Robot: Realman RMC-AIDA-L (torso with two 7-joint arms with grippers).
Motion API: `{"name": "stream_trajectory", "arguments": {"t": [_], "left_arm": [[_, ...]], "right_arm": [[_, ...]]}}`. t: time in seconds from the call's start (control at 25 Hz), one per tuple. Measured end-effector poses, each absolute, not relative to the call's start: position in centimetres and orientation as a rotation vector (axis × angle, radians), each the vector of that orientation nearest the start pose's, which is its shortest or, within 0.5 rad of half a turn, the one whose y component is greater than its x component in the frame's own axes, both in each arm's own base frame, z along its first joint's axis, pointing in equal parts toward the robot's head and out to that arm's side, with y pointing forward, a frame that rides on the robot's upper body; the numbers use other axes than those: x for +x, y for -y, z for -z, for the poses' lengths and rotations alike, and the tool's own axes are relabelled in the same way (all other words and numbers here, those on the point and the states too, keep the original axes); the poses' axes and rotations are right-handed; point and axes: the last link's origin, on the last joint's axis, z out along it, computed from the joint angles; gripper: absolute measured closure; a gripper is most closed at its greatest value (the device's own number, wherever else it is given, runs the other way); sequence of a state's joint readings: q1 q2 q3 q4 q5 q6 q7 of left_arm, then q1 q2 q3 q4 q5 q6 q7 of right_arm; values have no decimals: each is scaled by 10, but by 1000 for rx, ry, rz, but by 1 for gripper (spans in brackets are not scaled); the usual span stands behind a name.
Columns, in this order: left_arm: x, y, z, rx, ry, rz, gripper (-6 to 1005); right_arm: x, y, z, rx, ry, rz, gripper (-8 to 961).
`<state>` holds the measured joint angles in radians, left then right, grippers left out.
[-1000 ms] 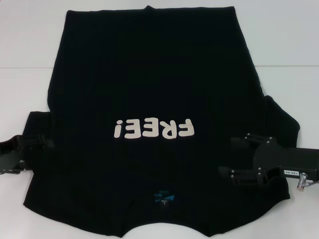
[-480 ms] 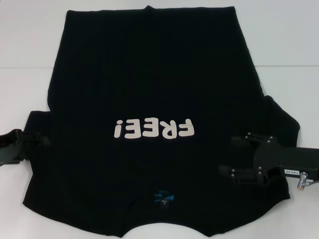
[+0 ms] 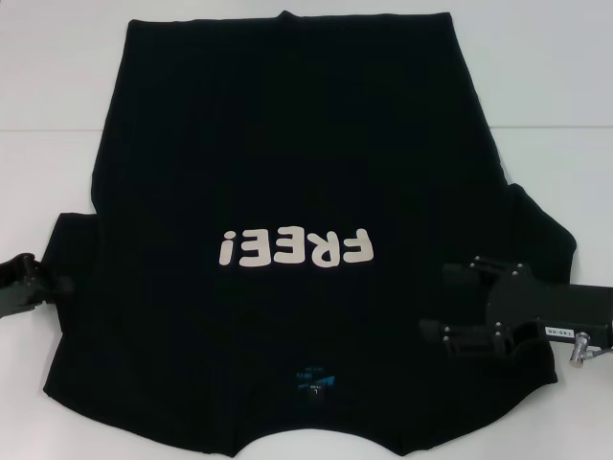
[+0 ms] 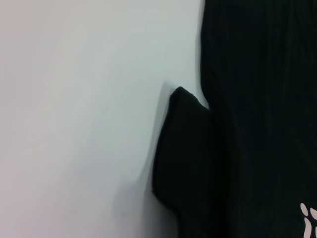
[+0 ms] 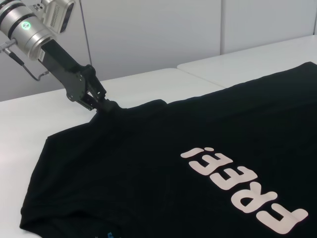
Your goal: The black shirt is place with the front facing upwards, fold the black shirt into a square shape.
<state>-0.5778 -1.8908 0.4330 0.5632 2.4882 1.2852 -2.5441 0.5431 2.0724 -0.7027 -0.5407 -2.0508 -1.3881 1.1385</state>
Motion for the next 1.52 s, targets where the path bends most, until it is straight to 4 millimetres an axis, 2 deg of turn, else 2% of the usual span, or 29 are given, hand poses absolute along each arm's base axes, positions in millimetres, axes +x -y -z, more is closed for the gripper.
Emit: {"name": "stream_trajectory", "arguments": {"t": [0.04,0.44,1.04,1.52], "left_arm": [[-368,-352,-77,2284,-2723,-521,786],[-369,-352,-81,2317,-2713,-526,981],[-371,-362,-130,2466,-2748,-561,993],[-368,-365,-138,2478,-2754,-532,990]], "right_arm": [[285,-334,24,-2714,-434,-490,12],[284,-335,24,-2715,-431,-493,12],[284,-334,23,-2709,-434,-497,12],[283,-335,24,-2712,-430,-500,11]]}}
